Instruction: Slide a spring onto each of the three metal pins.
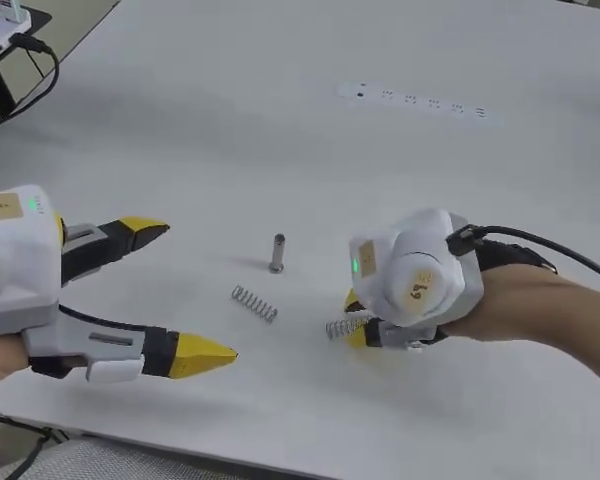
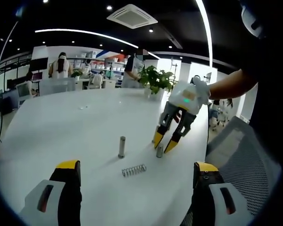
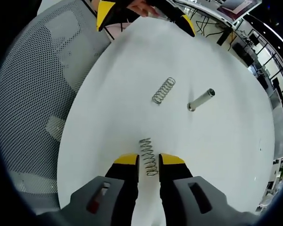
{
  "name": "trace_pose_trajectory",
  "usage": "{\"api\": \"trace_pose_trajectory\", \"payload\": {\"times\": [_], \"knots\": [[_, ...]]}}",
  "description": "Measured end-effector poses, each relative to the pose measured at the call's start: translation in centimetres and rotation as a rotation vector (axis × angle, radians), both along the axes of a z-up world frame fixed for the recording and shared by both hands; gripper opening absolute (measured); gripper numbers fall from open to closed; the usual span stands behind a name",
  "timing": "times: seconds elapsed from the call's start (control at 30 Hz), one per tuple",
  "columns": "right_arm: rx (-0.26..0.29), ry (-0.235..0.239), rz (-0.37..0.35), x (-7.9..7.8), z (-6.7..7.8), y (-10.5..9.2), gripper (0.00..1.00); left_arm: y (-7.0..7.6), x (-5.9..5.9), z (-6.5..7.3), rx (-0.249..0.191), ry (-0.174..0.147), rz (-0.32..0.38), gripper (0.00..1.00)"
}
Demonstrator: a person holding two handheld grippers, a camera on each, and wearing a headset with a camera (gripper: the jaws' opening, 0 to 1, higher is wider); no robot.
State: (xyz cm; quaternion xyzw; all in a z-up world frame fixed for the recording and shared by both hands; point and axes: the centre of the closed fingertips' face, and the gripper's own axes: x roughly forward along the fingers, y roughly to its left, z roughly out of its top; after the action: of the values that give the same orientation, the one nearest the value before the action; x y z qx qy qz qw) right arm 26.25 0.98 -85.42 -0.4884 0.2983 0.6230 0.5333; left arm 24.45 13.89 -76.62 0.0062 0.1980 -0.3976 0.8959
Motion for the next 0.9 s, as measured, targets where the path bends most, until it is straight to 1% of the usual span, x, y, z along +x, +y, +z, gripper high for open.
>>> {"api": "trace_pose_trajectory", "payload": {"times": [0.03, 0.17, 0.27, 0.37, 0.43, 0.5, 0.57, 0.7, 0.73, 0.77, 0.87, 0.9], "knots": [[-0.002, 0.010, -0.008, 0.05, -0.11, -0.01, 0.13, 0.11, -0.01, -0.03, -0.003, 0.002, 0.003, 0.97], [-0.019, 0.012, -0.004, 0.11, -0.47, -0.15, 0.10, 0.12, -0.08, -0.17, 0.002, 0.004, 0.001, 0.97], [-0.017, 0.018, -0.003, 0.06, -0.40, 0.07, 0.09, 0.06, -0.05, -0.18, 0.002, 0.004, 0.000, 0.97], [-0.019, 0.001, 0.009, 0.18, -0.40, 0.13, 0.09, -0.02, -0.03, -0.11, -0.002, 0.004, -0.001, 0.97], [-0.017, 0.007, 0.004, 0.08, -0.39, 0.11, 0.08, -0.05, -0.05, -0.14, 0.000, 0.004, -0.004, 0.96], [-0.009, 0.012, -0.009, 0.08, -0.38, 0.07, 0.08, -0.06, -0.09, -0.17, 0.001, 0.004, -0.003, 0.96], [0.006, 0.015, -0.039, 0.13, -0.38, 0.09, 0.08, -0.10, -0.14, -0.21, -0.001, 0.005, -0.002, 0.96], [0.018, -0.002, -0.047, 0.13, -0.33, 0.05, 0.07, -0.38, -0.44, -0.32, 0.002, 0.008, -0.009, 0.96], [0.020, 0.000, -0.047, 0.02, -0.30, 0.04, 0.07, -0.43, -0.49, -0.30, 0.001, 0.009, -0.011, 0.96], [0.029, 0.014, -0.055, -0.26, -0.30, 0.11, 0.07, -0.46, -0.52, -0.27, 0.002, 0.009, -0.012, 0.96], [0.046, 0.009, -0.065, -0.42, -0.12, 0.16, 0.07, -0.47, -0.53, -0.14, 0.006, 0.007, -0.014, 0.95], [0.058, 0.011, -0.080, -0.42, 0.03, 0.21, 0.07, -0.43, -0.50, -0.06, 0.008, 0.005, -0.014, 0.95]]}}
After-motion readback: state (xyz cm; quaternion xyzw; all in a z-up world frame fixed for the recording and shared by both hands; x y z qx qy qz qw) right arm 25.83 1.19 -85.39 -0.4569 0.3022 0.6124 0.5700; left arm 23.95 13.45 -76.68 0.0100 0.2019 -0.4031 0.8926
